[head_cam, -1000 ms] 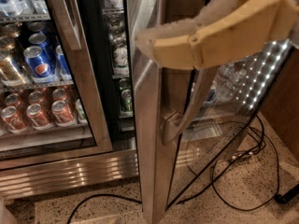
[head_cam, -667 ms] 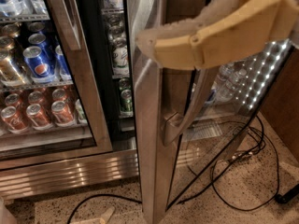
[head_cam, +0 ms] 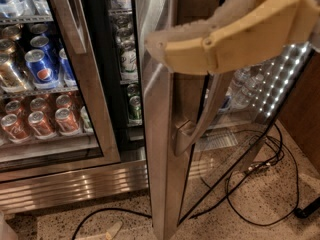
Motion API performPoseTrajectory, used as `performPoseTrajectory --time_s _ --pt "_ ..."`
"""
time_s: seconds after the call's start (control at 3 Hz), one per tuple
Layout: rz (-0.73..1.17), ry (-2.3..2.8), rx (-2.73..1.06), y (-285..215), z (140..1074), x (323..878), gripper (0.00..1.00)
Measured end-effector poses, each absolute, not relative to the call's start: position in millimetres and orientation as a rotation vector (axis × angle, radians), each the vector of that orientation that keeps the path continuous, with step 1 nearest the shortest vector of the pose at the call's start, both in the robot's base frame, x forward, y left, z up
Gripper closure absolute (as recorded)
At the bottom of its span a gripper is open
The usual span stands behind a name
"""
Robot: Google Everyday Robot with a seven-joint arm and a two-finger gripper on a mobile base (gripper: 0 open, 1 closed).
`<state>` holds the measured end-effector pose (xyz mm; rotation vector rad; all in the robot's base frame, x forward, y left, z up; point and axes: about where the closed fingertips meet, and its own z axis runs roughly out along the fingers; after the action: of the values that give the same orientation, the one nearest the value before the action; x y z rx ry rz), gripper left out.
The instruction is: Open right fridge door
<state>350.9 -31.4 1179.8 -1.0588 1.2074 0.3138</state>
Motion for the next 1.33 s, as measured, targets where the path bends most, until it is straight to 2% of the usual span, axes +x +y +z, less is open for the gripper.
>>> performPoseTrajectory --time_s 1.33 --pt "0.314 1.207 -1.059 -31.4 1179.8 350.9 0.0"
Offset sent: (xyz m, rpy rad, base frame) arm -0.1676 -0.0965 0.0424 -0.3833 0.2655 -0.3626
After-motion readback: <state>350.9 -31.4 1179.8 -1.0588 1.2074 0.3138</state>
